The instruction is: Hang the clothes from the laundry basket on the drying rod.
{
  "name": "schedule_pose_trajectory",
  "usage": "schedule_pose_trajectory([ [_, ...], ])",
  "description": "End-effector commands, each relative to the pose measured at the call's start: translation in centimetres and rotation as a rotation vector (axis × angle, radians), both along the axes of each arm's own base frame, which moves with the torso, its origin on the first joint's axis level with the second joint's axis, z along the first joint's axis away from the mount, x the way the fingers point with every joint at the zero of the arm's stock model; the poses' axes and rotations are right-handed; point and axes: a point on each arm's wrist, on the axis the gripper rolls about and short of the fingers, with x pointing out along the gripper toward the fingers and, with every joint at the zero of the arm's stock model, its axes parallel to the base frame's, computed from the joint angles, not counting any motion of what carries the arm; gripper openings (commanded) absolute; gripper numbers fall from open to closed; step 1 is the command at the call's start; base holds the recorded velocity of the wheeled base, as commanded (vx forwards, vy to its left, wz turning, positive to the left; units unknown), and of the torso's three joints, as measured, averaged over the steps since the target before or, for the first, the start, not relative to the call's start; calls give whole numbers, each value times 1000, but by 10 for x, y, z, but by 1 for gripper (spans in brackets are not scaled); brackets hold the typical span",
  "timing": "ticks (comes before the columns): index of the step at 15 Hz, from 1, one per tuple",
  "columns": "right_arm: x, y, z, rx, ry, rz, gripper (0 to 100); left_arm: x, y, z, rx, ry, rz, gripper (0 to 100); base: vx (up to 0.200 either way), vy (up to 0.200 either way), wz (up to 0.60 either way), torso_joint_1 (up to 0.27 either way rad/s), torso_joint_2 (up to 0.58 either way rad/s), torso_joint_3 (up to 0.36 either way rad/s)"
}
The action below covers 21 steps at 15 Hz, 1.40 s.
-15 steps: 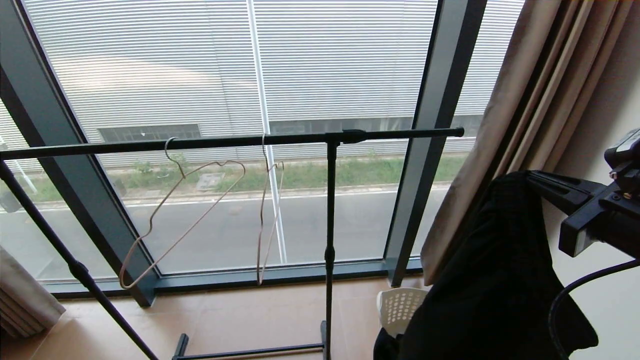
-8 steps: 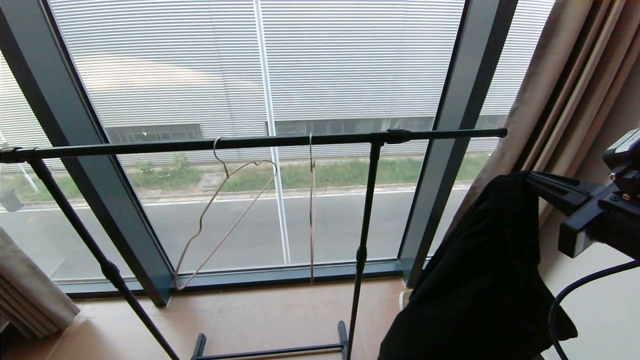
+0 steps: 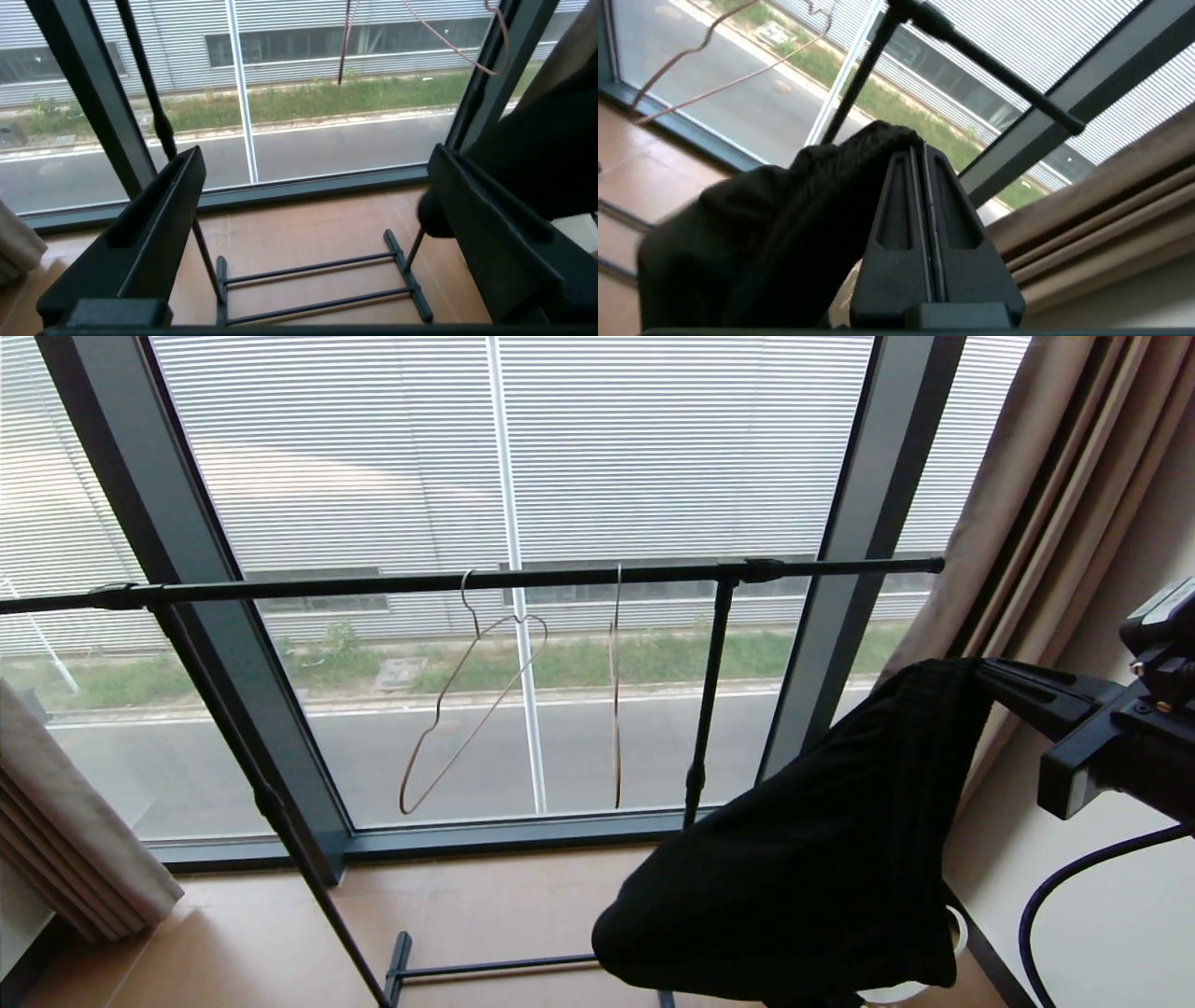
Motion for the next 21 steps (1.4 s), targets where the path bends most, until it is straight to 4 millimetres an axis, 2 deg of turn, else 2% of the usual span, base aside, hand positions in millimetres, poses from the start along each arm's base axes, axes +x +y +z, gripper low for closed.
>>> schedule_pose_trajectory([
  [1, 1, 0, -1, -2, 4, 0, 0, 0, 0, 0, 0, 2, 0, 100, 0, 200, 0, -7, 2, -2],
  [4, 1, 0, -2, -4, 10, 0, 0, 0, 0, 0, 0, 1, 1, 100, 0, 200, 0, -10, -7, 2],
  [12, 1, 1, -4, -5, 14, 1, 0, 0, 0, 0, 5, 0, -1, 100, 0, 0, 0, 0, 0, 0],
  [15, 5, 2, -10, -20, 45, -4, 0, 0, 0, 0, 22, 0, -4, 100, 0, 0, 0, 0, 0, 0],
  [17, 11, 11, -9, -27, 50, -7, 0, 0, 0, 1, 89, -6, 5, 100, 0, 0, 0, 0, 0, 0],
  [18, 15, 31, -4, -4, 53, -6, 0, 5, 0, 4, 141, 75, -5, 100, 0, 0, 0, 0, 0, 0],
  [19, 17, 46, -2, 39, 65, -16, 0, 11, -1, 17, 145, 127, -25, 100, 0, 0, 0, 0, 0, 0],
  [21, 22, 71, 2, 99, 109, -32, 0, 29, -1, 51, 45, 211, -48, 100, 0, 0, 0, 0, 0, 0],
])
